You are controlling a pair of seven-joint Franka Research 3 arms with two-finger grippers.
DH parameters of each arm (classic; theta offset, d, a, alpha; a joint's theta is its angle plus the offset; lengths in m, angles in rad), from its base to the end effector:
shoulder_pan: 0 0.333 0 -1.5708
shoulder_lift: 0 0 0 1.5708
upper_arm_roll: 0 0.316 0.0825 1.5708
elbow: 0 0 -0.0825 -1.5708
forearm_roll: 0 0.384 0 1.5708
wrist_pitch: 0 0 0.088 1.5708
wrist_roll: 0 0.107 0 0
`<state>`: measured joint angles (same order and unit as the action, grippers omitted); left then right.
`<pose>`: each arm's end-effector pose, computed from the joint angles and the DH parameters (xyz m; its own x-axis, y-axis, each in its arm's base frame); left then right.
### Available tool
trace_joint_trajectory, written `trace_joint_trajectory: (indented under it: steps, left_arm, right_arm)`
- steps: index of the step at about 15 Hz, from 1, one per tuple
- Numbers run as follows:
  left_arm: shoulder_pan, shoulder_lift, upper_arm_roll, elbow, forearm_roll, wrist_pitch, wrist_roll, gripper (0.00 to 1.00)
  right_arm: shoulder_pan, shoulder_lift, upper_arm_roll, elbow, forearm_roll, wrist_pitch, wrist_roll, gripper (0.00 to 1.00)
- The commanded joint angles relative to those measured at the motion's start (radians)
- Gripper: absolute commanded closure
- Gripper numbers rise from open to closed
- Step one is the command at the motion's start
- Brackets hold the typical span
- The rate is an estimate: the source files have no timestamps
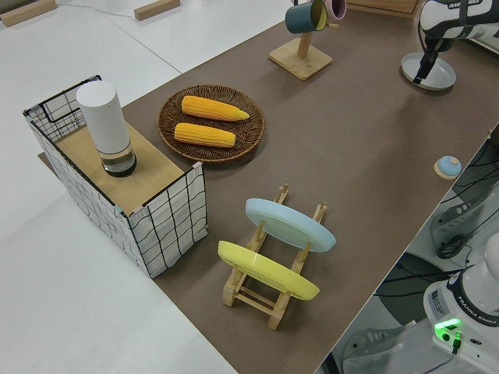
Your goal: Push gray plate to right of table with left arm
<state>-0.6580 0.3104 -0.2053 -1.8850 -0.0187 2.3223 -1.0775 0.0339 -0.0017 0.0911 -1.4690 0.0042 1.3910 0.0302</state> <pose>0.4186 -0.4781 0.3599 0.9715 0.2370 -0.0060 0.2351 -0.9599 0.1525 0.5307 0.0673 0.6575 0.9925 0.0950 -0.0763 0.0952 -0.9955 -0.0017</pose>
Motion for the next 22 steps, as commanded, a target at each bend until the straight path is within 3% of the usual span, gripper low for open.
trace_joint_trajectory:
  steps: [1, 9, 11, 17, 22]
  left_arm:
    - [0.07, -0.123, -0.003, -0.114, 0.008, -0.049, 0.095, 0.02]
    - [0.296, -0.324, 0.0, -0.112, -0.033, -0.339, 0.422, 0.01]
    - [0.386, -0.367, 0.003, -0.103, -0.046, -0.435, 0.569, 0.01]
    - [0.537, -0.392, 0.01, -0.019, -0.04, -0.581, 0.796, 0.01]
    - [0.578, -0.421, 0.101, 0.024, -0.04, -0.623, 0.936, 0.01]
  right_arm:
    - [-0.011, -0.008, 0.006, 0.001, 0.008, -0.012, -0.003, 0.017]
    - [-0.011, -0.008, 0.006, -0.001, 0.008, -0.012, -0.003, 0.017]
    - [-0.011, -0.008, 0.004, -0.001, 0.008, -0.012, -0.003, 0.017]
    - [-0.011, -0.008, 0.006, 0.001, 0.008, -0.012, -0.001, 0.017]
    - [-0.011, -0.008, 0.006, 0.001, 0.008, -0.012, -0.001, 0.017]
